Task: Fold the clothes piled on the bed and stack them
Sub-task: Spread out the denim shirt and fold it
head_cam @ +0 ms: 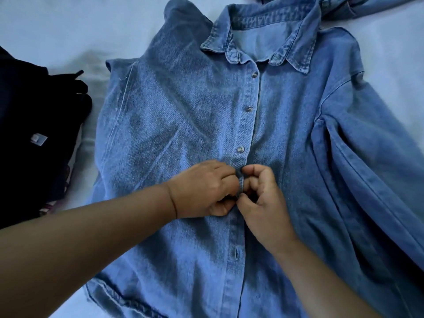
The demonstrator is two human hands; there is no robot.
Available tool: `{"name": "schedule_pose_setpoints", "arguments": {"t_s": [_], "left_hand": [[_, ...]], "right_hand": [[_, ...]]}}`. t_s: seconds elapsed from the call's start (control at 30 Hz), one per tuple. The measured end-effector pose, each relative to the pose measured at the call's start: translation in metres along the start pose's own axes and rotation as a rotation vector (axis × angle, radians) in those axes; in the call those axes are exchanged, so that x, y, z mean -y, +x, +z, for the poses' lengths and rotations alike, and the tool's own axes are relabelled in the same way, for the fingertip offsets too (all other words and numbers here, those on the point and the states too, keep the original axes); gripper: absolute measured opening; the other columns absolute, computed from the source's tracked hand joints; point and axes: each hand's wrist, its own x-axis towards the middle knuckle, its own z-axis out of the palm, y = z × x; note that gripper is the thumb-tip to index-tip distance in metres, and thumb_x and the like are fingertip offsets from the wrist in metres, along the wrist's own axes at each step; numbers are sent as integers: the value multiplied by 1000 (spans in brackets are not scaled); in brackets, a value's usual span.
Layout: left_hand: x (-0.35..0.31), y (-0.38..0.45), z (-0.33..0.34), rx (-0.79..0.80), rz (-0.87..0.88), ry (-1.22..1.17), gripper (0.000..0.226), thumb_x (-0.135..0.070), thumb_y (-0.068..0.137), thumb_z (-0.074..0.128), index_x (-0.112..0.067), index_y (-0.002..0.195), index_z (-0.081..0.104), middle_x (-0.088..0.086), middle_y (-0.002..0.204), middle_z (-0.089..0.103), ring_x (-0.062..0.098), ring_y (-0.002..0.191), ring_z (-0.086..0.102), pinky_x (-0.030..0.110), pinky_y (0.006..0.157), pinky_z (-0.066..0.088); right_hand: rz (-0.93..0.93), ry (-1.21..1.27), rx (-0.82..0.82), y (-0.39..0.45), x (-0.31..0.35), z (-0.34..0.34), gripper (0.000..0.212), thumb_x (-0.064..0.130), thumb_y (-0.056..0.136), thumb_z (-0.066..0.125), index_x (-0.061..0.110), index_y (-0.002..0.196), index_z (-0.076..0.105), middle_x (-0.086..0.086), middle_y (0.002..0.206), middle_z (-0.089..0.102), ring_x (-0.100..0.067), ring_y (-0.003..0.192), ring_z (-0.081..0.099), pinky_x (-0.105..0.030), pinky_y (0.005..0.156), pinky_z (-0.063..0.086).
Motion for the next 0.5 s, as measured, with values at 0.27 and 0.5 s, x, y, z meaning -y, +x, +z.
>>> {"name": "schedule_pose_setpoints", "arguments": {"t_s": [0.27,0.5], "left_hand": [[-15,-2,1,5,-210,-37,15,-29,68,47,-18,68,57,-3,65,55,18,59,56,22,67,29],[-28,-17,-15,3,283,155,23,-27,92,49,-16,91,69,5,95,63,21,73,50,33,66,38]], "right_hand": [[8,5,30,0,-5,-5,46,-10,80,56,30,101,46,-1,63,49,-9,59,45,-19,57,42],[-204,-261,-45,-30,-13,-18,21,2,70,55,21,77,49,4,85,59,-12,80,54,-18,73,43]]}}
